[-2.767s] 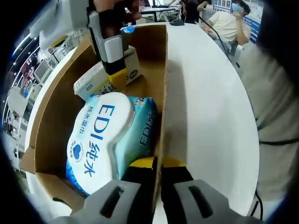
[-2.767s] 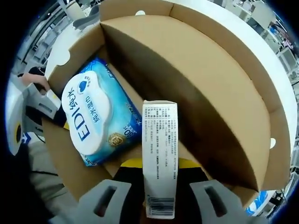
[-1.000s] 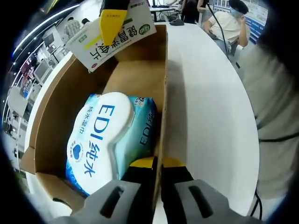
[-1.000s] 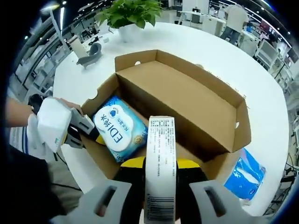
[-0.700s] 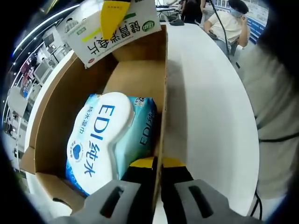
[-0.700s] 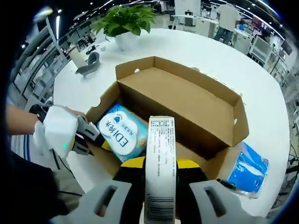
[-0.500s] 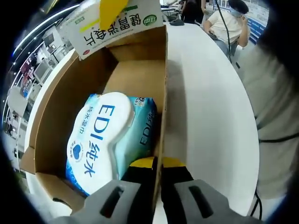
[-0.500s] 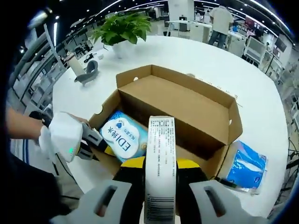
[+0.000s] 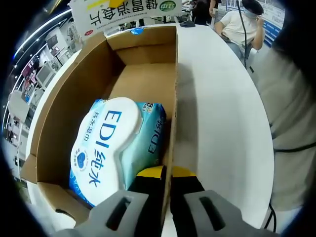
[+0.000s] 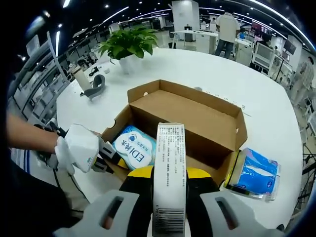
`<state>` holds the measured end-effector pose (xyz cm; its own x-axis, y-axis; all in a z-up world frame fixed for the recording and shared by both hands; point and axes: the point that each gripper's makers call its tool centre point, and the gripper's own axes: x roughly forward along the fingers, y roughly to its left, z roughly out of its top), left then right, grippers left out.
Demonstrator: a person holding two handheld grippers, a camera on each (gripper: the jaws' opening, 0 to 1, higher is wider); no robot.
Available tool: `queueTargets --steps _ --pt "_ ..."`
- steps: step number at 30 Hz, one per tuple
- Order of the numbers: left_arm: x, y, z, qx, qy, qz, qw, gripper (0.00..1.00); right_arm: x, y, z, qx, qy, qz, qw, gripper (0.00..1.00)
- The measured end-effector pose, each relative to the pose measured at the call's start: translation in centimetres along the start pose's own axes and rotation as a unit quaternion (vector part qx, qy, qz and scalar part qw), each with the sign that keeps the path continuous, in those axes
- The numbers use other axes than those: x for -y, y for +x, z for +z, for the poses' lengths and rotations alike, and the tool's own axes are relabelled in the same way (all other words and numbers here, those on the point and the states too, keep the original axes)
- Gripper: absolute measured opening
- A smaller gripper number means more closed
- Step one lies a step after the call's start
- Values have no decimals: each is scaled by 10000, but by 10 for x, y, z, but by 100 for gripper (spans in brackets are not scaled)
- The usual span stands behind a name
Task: Operate the shoe box by opening the lid, removing the specified soft item, and placing it in the target area until the item is outside and the box remains undamaged.
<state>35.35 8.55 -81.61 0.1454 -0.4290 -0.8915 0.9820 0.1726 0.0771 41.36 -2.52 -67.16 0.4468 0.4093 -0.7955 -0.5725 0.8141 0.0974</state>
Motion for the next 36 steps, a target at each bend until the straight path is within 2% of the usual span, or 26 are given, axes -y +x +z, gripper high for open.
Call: queueTargets --steps 1,5,14,18,31,36 --pt "0 0 0 -1 -2 -1 10000 2 -2 -1 3 108 -4 72 9999 19" --pt "0 0 0 0 3 -3 10000 2 -1 -10 6 189 64 24 9998 19" --pt "0 0 0 3 16 1 10000 2 1 -14 0 148 38 -3 9999 19" --pt "0 0 0 5 23 -1 10000 2 1 -20 -4 155 153 66 9997 19" --pt "0 0 0 6 22 0 10000 2 24 -35 -16 181 237 -193 9994 19" --pt "0 0 0 7 24 0 10000 2 37 -42 -22 238 423 -298 9984 19"
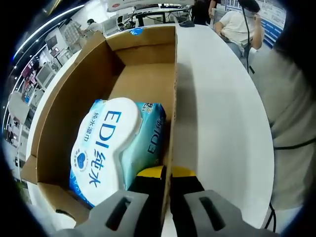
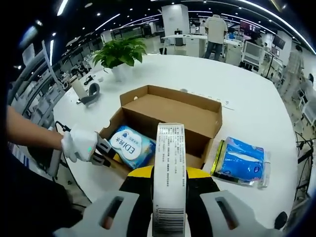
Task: Operate the shoe box by opening the lid, removing the specified soft item, and placing it in the target area until the item is outside and the box remains undamaged.
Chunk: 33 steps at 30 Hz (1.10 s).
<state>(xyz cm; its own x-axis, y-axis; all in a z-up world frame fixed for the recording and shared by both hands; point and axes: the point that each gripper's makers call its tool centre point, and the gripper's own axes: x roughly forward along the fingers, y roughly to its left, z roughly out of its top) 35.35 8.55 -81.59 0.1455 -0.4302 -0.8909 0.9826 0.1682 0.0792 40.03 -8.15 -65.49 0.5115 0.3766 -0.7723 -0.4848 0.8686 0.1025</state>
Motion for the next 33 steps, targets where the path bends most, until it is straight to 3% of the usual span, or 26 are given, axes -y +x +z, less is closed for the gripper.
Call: queueTargets --steps 4,24,27,33 --pt "0 0 0 -1 -2 -2 10000 2 0 -9 4 245 545 206 9980 19" --pt "0 0 0 0 -13 3 10000 2 44 -40 -5 616 471 -511 9957 19" --pt "0 0 0 0 -10 5 10000 2 47 -47 4 1035 366 -559 9924 19" --pt "0 1 0 -4 -30 17 10000 2 69 -53 -3 1238 634 -891 9863 19"
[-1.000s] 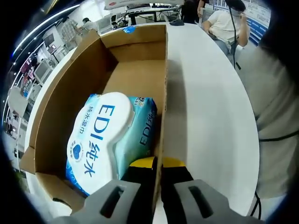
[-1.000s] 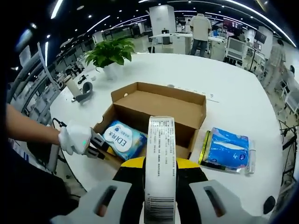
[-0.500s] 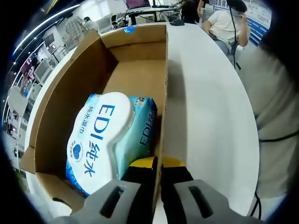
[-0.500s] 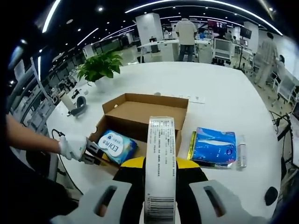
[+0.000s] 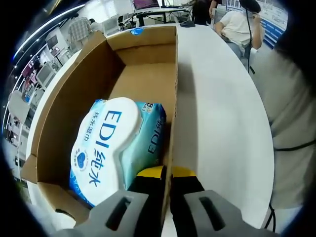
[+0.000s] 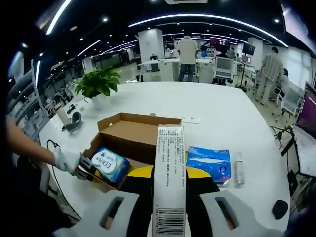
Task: Operate the shoe box by opening the lid, removing the specified soft item, and placing it in the target area until the item is outside and the box remains undamaged.
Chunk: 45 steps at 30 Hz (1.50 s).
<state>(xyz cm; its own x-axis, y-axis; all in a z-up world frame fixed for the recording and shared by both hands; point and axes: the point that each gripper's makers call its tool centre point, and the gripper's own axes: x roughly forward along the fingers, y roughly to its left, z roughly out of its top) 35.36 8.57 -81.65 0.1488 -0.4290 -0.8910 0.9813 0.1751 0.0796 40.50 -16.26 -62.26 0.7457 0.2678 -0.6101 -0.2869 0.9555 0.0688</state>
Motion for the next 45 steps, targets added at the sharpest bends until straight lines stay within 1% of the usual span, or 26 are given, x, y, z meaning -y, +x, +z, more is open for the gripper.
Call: queueTargets --steps 3,5,10,16,19,21,26,31,33,40,45 --pt "0 0 0 1 2 3 10000 2 10 0 -5 30 11 -117 9999 19" --pt "0 0 0 -1 -8 2 10000 2 18 -1 -12 -45 44 -198 9998 19" --pt "0 0 0 -1 -4 -5 10000 2 29 -7 -20 -7 56 -352 9994 19" --pt "0 0 0 -3 -4 -14 10000 2 42 -13 -20 117 -122 -582 9982 19" --pt "0 0 0 -5 -7 -17 10000 2 52 -17 -19 203 -261 -752 9966 19" --pt "0 0 0 -4 -6 -16 10000 2 59 -19 -20 217 -261 -844 9959 19" --pt "0 0 0 -6 -8 -22 10000 2 72 -24 -26 179 -217 -976 9948 19" --pt "0 0 0 -6 -8 -23 10000 2 91 -29 -38 34 -387 -1234 9916 19" --pt "0 0 0 -7 -17 -26 10000 2 97 -32 -41 10 -383 -1288 9909 19" --pt "0 0 0 -9 -19 -25 10000 2 107 -38 -48 -8 -334 -1374 9900 19" --pt "0 0 0 -10 -19 -25 10000 2 118 -39 -53 -50 -250 -1441 9892 19"
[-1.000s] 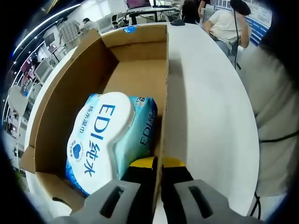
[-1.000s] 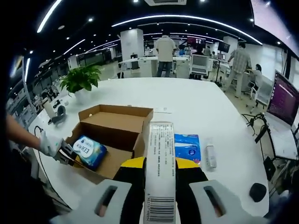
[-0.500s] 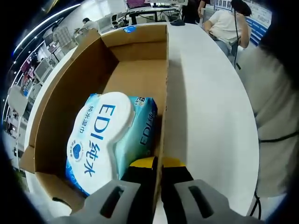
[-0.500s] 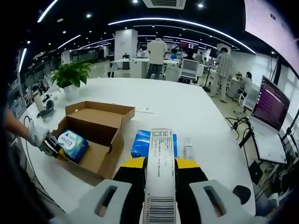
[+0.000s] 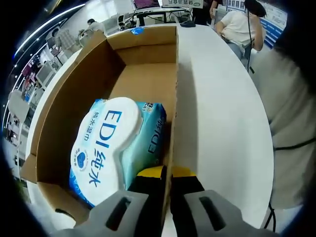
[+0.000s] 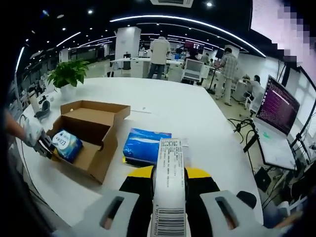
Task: Operate the shoe box by opening the lid, removing the specified soft item, and placing it in the target area until the item is outside and the box remains undamaged.
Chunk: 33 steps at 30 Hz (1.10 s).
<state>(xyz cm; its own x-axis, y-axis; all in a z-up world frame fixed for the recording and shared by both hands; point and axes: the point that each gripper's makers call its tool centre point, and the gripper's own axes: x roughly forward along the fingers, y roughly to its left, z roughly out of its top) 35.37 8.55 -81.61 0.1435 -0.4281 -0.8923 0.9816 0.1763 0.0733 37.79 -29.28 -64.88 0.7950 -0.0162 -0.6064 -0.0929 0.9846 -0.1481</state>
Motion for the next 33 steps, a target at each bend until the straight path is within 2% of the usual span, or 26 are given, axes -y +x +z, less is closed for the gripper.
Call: queueTargets --steps 9,12,15,17,21,33 --pt "0 0 0 3 4 -6 10000 2 13 4 -12 -174 93 62 9998 19" --pt "0 0 0 2 1 -10 10000 2 16 8 -19 -256 275 158 9992 19" --pt "0 0 0 3 1 -7 10000 2 20 10 -29 -509 637 237 9964 19" --pt "0 0 0 3 -3 -4 10000 2 26 12 -30 -467 685 202 9963 19" --pt "0 0 0 4 -5 -3 10000 2 35 19 -39 -691 781 180 9944 19" --pt "0 0 0 -2 -29 0 10000 2 44 46 -38 -860 919 303 9916 19"
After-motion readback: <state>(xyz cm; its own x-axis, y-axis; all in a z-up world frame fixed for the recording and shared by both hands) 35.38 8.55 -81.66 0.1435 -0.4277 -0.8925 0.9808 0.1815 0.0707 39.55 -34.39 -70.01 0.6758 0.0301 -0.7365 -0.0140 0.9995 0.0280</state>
